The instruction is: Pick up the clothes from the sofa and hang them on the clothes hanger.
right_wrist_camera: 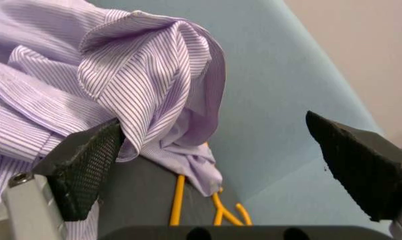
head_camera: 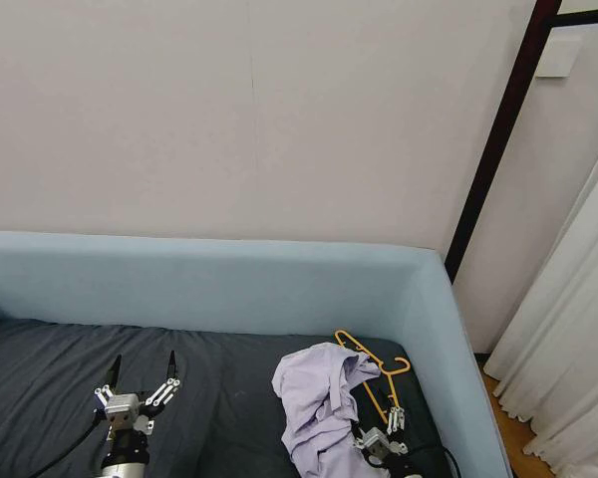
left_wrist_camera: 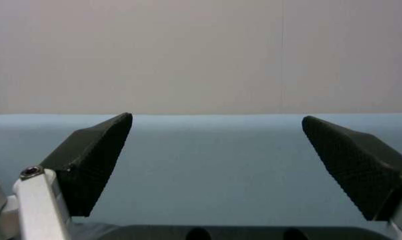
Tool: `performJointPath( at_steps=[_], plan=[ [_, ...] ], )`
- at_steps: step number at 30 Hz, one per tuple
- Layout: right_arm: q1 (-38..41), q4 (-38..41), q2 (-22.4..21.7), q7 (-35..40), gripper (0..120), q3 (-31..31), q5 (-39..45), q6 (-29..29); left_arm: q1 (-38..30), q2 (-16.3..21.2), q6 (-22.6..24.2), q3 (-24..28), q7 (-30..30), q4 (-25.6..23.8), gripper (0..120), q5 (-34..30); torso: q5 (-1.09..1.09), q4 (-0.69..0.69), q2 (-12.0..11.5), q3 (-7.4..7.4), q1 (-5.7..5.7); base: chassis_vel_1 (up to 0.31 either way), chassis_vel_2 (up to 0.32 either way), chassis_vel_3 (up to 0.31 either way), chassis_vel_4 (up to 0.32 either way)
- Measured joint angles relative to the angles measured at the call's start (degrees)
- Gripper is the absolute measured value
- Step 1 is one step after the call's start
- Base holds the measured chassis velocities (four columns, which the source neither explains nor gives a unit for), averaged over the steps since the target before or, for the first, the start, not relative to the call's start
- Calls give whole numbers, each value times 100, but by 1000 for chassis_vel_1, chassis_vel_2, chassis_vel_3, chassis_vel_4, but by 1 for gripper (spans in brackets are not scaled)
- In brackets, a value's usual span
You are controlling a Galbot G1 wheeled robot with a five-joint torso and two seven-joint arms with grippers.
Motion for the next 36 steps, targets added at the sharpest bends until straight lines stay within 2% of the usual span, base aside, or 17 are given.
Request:
performJointPath(
  at_steps=[5, 12, 23, 34, 36],
  plan=[
    [120, -139, -39, -121, 100, 16, -566, -177, -1, 19, 0, 1, 1, 0, 100, -5, 1, 1, 0, 0, 0, 0, 0, 0, 0],
    [219, 58, -290, -392, 100, -99, -113, -560, -8, 34, 10, -18, 1, 0, 100, -10, 0, 0, 0, 0, 0, 0, 0, 0, 0],
    [398, -110, -78, -396, 100, -317, -161, 351, -47, -20, 25, -10, 1, 36, 100, 21, 0, 0, 0, 0, 0, 0, 0, 0, 0],
    [592, -312, 61, -327, 100, -429, -74, 645, -11, -87, 10, -33, 2, 68, 100, 44, 0, 0, 0, 0, 0, 0, 0, 0, 0],
    [577, -278, 76, -329, 96, -426, -26, 745, -6, -101, 6, -34, 3, 68, 100, 53, 0, 1, 0, 0, 0, 0, 0, 0, 0]
  ],
)
